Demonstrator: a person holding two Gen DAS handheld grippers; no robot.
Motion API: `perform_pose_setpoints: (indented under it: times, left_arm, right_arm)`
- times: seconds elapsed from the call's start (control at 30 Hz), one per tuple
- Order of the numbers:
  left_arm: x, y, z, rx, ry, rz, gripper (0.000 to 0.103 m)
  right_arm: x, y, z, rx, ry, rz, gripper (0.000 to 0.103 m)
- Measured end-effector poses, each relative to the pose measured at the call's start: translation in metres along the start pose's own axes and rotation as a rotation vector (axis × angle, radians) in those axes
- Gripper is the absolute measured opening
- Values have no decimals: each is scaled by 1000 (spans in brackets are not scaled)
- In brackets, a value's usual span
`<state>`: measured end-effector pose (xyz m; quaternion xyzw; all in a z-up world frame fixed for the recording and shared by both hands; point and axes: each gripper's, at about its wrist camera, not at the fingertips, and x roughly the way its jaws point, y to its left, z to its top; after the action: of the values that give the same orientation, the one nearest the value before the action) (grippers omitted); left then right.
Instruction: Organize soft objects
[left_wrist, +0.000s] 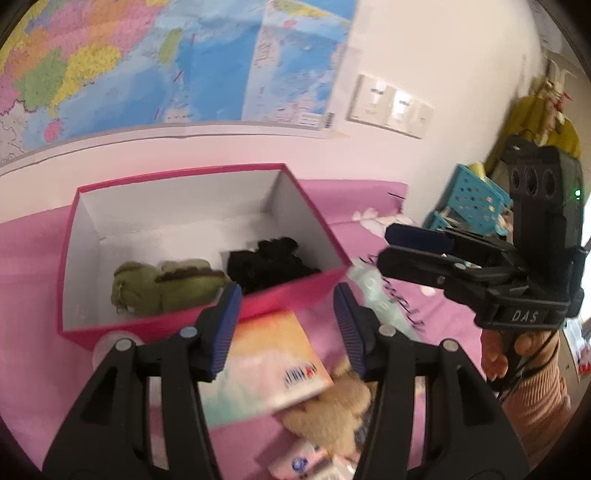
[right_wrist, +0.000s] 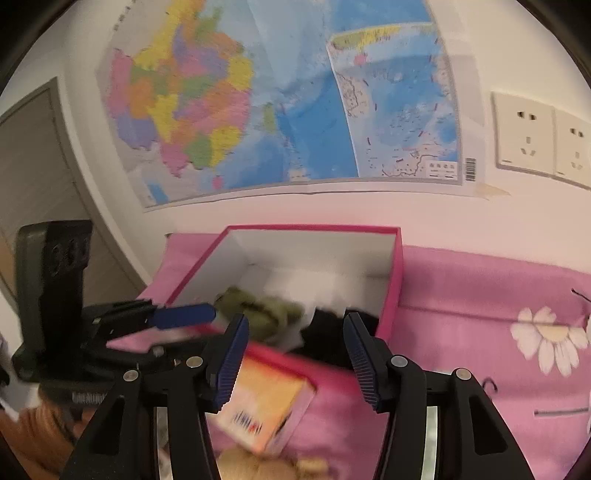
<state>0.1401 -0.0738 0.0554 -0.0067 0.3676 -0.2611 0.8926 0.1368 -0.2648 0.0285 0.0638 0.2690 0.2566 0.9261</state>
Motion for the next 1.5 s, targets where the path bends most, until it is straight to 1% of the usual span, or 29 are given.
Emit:
perform_pose_setpoints:
  times: [0.13,0.2,0.27,0.3,0.4,0.5,0.6,0.7,0.8,0.83,0.87,0.9,1.03,1.1,1.17,1.2,1.27,1.3,1.37,1.5]
  left_arm:
    - [-12,-15,-24,57,3,-26,54]
    - [-15,-23,-37,79,14,-34,54]
    - [-13,-29,-49,89,38,-60,54]
    - [-12,-30,-53,91,47,-63,54]
    - [-6,-37,-66,101,77,-82,54]
    - [-1,-42,-77,106,99,-104,54]
    - [5,-46,-85,105,125,-117,54]
    - [10,-49,-90,113,138,-120,54]
    - [15,-51,-92,117,152,-127,54]
    - [17,-52,-92,120,156,-128,54]
    - [18,-53,-93,123,160,-129,54]
    - [20,-55,-93,129,165,-129,54]
    - [28,-61,-91,146,174,-142,54]
    - [32,-66,-89,161,178,-162,54]
    - [37,-69,-86,173,186,-173,54]
    - [41,-72,-85,180,192,-176,52]
    - [50,-75,-84,189,216,-188,37]
    - [52,-77,-85,191,221,-196,35]
    - [56,-81,-85,201,231,-212,31]
    - [60,-87,-85,224,235,-210,30]
  right_arm:
    - [-28,3,-31,-5,8,14,56]
    - [-37,3,-48,-5,22,11,56]
    - [-46,1,-67,-9,42,-3,56]
    - [-48,1,-78,-9,55,-25,56]
    - [-52,-4,-109,18,98,-46,56]
    - [-53,-11,-133,53,127,-72,56]
    - [-52,-16,-149,81,144,-73,56]
    - [-48,-19,-159,84,155,-92,56]
    - [-45,-24,-163,96,139,-93,55]
    - [-43,-26,-163,98,141,-98,52]
    - [-42,-28,-164,104,136,-91,43]
    - [-41,-31,-164,113,129,-77,39]
    - [-40,-41,-164,161,108,-56,38]
    - [-40,-42,-164,166,106,-51,38]
    - [-38,-44,-163,178,106,-39,40]
    - [-37,-44,-163,186,106,-34,40]
    - [-34,-47,-163,198,106,-22,40]
    - [-34,-48,-163,201,108,-20,40]
    - [-33,-49,-163,207,106,-12,40]
    - [-33,-48,-164,210,105,-14,40]
